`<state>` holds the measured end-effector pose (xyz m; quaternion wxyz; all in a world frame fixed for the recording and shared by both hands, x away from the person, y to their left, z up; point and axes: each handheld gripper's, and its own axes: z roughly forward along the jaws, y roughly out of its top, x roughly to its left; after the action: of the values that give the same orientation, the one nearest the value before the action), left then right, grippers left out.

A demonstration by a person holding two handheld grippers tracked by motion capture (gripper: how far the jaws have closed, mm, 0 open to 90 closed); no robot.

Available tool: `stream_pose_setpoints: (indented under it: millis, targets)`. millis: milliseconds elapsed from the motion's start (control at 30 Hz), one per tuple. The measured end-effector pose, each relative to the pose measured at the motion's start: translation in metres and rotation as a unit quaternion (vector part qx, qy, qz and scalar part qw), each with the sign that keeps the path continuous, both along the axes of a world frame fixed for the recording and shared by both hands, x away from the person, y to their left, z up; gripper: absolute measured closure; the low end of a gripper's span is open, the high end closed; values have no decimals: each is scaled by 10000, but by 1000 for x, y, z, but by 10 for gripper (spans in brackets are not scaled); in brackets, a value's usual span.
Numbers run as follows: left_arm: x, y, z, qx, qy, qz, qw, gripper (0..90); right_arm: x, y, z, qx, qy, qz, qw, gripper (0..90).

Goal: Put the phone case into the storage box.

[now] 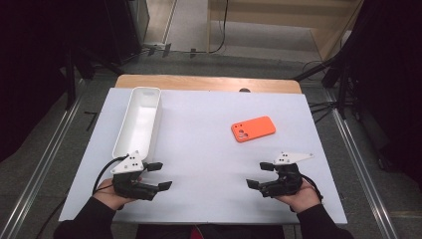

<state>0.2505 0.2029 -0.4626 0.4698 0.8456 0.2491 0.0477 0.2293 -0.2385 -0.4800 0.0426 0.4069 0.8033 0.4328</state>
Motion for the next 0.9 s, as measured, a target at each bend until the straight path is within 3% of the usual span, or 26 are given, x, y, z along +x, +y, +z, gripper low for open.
stream_pose_setpoints:
  millis: [900]
  targets:
    - [0, 1, 1, -34, 11, 9, 10000, 277, 2, -1, -1, -39, 40, -6, 10000, 127]
